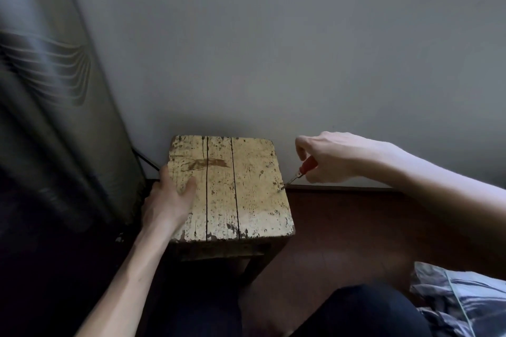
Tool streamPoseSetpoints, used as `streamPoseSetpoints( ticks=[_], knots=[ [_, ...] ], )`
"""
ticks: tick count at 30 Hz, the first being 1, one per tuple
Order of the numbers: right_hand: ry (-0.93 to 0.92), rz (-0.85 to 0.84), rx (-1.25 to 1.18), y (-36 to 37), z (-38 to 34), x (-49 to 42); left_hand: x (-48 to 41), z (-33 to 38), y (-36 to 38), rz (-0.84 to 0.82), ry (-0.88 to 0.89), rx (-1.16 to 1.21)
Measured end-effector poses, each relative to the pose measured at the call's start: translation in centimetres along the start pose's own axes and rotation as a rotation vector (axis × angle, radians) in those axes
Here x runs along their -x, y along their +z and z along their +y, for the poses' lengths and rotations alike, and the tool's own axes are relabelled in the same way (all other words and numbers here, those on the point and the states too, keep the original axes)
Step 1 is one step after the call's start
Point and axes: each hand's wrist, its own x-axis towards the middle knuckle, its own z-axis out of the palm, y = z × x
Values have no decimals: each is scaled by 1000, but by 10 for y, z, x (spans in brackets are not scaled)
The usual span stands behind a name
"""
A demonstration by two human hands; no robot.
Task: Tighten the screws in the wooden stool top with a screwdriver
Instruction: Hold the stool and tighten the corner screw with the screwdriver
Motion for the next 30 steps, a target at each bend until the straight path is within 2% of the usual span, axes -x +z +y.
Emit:
streamPoseSetpoints(
  ticks=[5,11,20,26,30],
  knots=[
    [-124,211,153,5,-1,7,-2,1,0,10,-1,6],
    [-155,263,159,13,0,5,-4,-1,1,13,-1,-19],
    [77,202,12,20,1,4,-4,-1,0,20,7,-23],
    [-27,121,-99,14,0,13,-1,1,0,17,15,-12],
    [-65,201,-130,8,1,13,-2,0,0,8,15,6]
  ],
)
